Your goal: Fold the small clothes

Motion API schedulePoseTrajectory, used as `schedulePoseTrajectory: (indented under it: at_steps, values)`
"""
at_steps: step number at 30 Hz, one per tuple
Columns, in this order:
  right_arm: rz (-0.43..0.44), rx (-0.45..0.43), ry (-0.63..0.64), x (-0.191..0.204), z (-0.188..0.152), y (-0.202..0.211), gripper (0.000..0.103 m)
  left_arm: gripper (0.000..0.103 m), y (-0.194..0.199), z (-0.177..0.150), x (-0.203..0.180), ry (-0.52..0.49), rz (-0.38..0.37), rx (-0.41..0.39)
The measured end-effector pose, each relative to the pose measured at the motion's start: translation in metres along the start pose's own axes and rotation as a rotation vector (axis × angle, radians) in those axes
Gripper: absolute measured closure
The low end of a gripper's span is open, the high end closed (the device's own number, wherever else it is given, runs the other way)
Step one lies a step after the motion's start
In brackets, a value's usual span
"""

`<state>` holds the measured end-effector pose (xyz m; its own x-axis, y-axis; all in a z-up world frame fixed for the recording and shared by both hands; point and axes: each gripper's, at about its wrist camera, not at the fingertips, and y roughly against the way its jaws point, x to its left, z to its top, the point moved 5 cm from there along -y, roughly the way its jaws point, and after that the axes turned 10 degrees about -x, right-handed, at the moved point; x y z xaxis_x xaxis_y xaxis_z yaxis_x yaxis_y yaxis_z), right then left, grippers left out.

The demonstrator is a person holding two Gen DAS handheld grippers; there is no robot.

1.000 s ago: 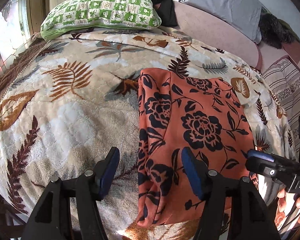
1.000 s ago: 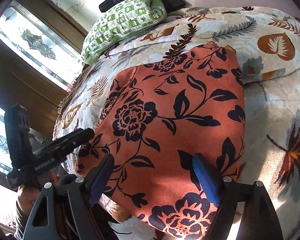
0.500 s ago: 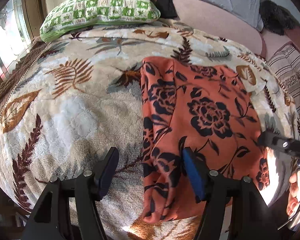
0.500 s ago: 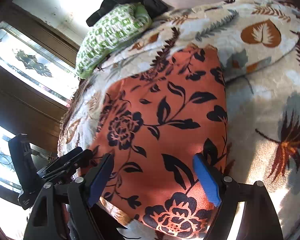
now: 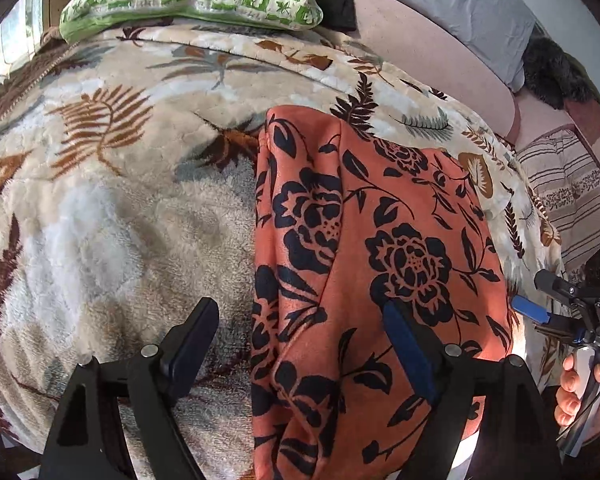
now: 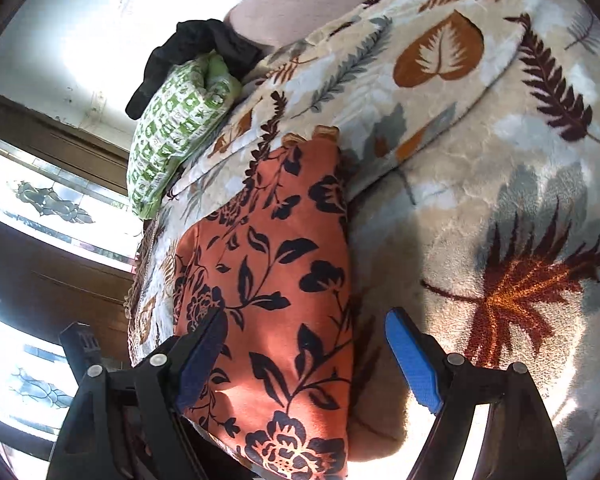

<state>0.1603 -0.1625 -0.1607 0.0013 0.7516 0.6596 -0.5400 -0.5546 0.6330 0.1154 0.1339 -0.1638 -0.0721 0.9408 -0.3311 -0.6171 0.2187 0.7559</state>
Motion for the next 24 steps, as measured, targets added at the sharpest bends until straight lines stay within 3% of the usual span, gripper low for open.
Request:
schedulePoseTrajectory:
  at_steps: [5, 7, 10, 11, 12, 13, 14, 17, 19, 24]
  values:
    - [0.052, 0.03, -0.012, 0.001, 0.004, -0.016, 0.019, 0.018, 0.013, 0.02, -0.005, 0.005, -0.055, -0.079]
    - [0.076, 0.031, -0.03, 0.001, 0.009, -0.025, 0.019, 0.018, 0.004, 0.022, -0.004, 0.009, -0.06, -0.053]
    - [0.084, 0.1, -0.051, -0.001, 0.005, -0.051, 0.019, 0.018, -0.032, 0.008, 0.001, 0.027, -0.053, 0.077]
    - [0.071, 0.151, -0.062, -0.002, -0.001, -0.063, 0.02, 0.019, -0.033, 0.008, -0.001, 0.011, -0.052, 0.05]
    - [0.07, 0.171, -0.052, 0.001, -0.005, -0.069, 0.03, 0.021, -0.03, 0.008, -0.004, -0.006, -0.054, 0.038]
    - [0.063, 0.18, -0.011, 0.007, -0.008, -0.072, 0.039, 0.041, -0.03, 0.008, -0.008, -0.014, -0.084, 0.046]
    - [0.039, 0.193, 0.032, 0.013, -0.01, -0.073, 0.048, 0.047, -0.03, 0.008, -0.01, -0.012, -0.095, 0.051]
    - [0.004, 0.191, 0.103, 0.025, -0.009, -0.073, 0.061, 0.066, -0.027, 0.011, -0.013, -0.009, -0.102, 0.043]
    - [-0.01, 0.184, 0.161, 0.034, -0.009, -0.069, 0.065, 0.073, -0.018, 0.016, -0.016, -0.015, -0.094, 0.018]
    - [-0.019, 0.122, 0.264, 0.06, 0.01, -0.042, 0.068, 0.075, 0.009, 0.04, -0.048, -0.058, -0.129, -0.075]
